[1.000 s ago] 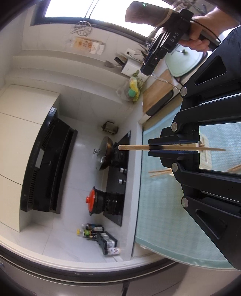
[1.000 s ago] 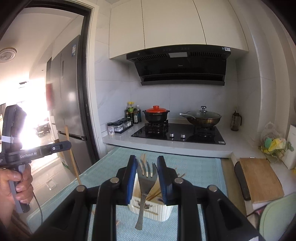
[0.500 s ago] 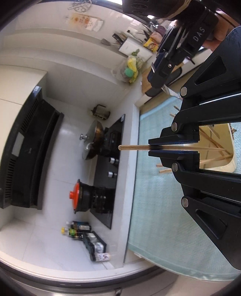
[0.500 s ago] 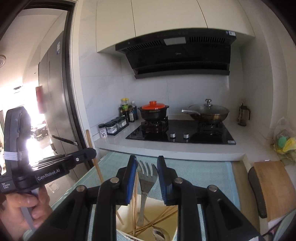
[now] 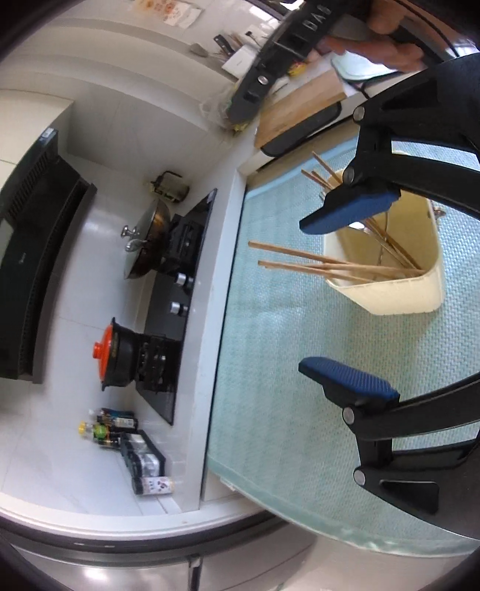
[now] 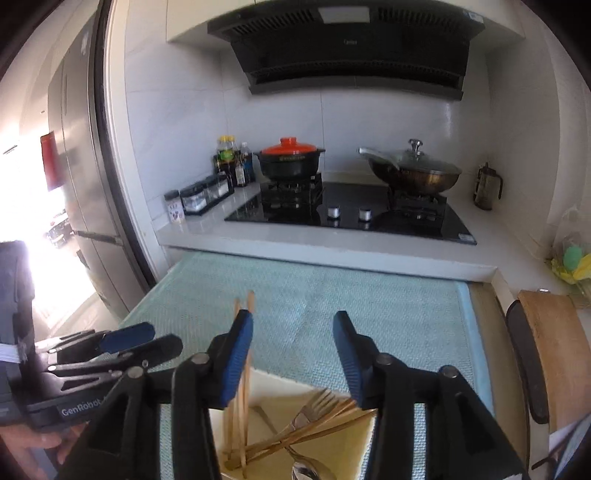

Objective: Organize utensils
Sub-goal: 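Withdraw both open tools toward the last two chopsticks, then grasp a chopstick with the left tool while the right tool grasps the last chopstick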

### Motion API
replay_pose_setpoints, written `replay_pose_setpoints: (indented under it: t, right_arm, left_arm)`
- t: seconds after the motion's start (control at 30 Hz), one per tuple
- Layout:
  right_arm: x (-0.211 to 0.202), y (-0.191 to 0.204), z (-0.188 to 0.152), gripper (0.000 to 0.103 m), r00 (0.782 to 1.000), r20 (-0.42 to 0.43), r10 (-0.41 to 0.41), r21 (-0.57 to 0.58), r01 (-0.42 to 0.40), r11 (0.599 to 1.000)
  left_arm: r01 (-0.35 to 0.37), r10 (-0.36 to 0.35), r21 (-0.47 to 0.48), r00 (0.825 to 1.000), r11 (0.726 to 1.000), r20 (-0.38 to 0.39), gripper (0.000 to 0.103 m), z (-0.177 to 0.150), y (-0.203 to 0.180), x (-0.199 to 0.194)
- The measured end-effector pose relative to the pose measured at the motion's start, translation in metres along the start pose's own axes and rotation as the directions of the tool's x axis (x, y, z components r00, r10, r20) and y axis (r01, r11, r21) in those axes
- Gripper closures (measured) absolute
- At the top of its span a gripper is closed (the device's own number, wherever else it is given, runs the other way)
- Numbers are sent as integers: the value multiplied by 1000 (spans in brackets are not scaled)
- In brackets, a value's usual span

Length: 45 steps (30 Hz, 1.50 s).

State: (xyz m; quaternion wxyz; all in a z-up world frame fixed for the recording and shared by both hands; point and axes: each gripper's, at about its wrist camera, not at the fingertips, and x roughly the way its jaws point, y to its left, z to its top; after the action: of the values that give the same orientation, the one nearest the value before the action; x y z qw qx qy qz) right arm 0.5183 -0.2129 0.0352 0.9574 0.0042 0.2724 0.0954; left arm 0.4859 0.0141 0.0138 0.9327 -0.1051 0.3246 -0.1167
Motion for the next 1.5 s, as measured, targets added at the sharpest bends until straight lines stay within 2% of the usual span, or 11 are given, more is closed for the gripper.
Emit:
replay_pose_setpoints:
  t: [0.13,0.23,0.37,0.47,0.53,0.67,0.8,1.03,1.17,1.27,1.5]
  right_arm:
    - [-83,7,14,40,993,119,-22,-46,28,999]
    - [-136,13,-7,39,992,124,15,-110,-1,994]
    - [-172,24,-86,39,999,38,-12,-196,19,980]
    - [-169,34,-169,39,995,-100,-24,-170,6,985]
    - [-160,42,-224,61,979,-206,10,-119,-35,992]
    - [-140,60,-303,83,935,-349,65,6,-67,998]
    - [-124,79,-318,85,914,-374,155,100,-126,987]
    - [-72,128,-300,93,893,-401,204,51,-201,978]
    - [-48,144,-307,95,874,-460,155,-10,-180,984]
    - [-53,147,-307,95,881,-460,108,-41,-143,989]
    - [-92,98,-327,97,886,-462,-24,3,28,1000]
  left_arm:
    - [-51,52,101,999,994,-5,7,-27,10,-64]
    - [-113,125,181,991,977,-53,4,-73,21,-104]
    - [-124,149,147,974,981,-169,4,-157,43,-125]
    - [-120,130,57,961,991,-242,4,-221,53,-125]
    - [-118,114,2,956,993,-270,4,-257,54,-123]
    - [-166,156,-13,949,986,-274,4,-298,51,-127]
    - [-161,148,-29,953,986,-263,4,-305,51,-134]
    - [-186,163,-76,958,980,-234,4,-303,62,-144]
    - [-215,195,-65,952,974,-235,4,-308,66,-147]
    - [-225,203,-68,950,972,-238,4,-310,69,-145]
    - [-230,211,-50,946,972,-246,4,-311,66,-138]
